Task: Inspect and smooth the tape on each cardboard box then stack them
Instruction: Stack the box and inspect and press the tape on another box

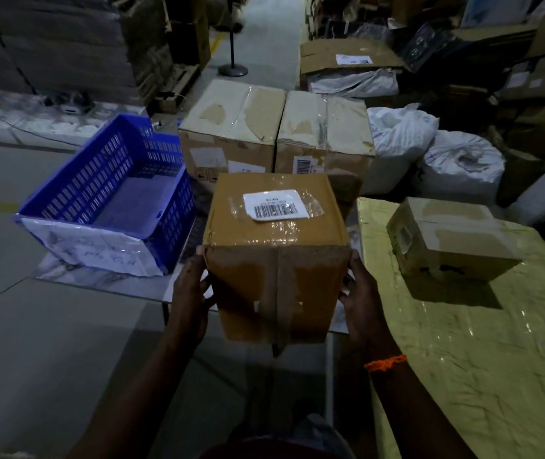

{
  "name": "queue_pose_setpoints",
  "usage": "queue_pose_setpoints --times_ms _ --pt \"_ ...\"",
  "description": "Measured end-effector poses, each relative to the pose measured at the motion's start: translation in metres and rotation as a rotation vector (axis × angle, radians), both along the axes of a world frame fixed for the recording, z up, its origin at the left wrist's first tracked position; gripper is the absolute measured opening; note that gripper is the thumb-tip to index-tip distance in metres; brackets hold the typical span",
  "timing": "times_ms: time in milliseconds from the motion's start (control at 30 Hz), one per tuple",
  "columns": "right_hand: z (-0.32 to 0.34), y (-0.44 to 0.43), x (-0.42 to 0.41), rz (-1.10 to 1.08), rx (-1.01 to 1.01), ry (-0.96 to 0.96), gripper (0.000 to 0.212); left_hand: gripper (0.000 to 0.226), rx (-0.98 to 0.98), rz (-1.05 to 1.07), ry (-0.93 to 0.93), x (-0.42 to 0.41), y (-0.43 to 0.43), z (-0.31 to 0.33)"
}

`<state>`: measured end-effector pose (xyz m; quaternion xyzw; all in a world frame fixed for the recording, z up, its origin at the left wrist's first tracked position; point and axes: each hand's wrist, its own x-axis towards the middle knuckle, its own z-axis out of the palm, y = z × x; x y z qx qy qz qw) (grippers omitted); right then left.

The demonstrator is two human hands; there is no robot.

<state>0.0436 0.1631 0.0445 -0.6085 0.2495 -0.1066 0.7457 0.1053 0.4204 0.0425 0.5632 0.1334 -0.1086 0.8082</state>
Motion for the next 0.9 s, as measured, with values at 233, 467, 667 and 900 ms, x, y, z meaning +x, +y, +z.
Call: queue_pose_setpoints --times_ms 233,467,667,900 --pt "-0.011 -0.003 -0.024 -0.081 0.01 0.034 0.05 0.02 0.164 -0.124 -0.091 -0.026 -0.005 -0.014" --pt "0.042 0.025 -0.036 -0.267 -0.813 -0.231 0.054 0.081 0.159 -0.157 -0.117 -0.045 -0.004 -0.027" --pt "0.058 0.134 -0.008 0.449 -1.429 0.092 0.098 0.076 0.176 -0.14 -0.189 -0.044 -0.007 -0.039" --pt "0.042 0.109 0.017 0.342 -1.564 0.111 0.082 0.059 0.332 -0.194 -0.029 -0.036 -0.004 -0.06"
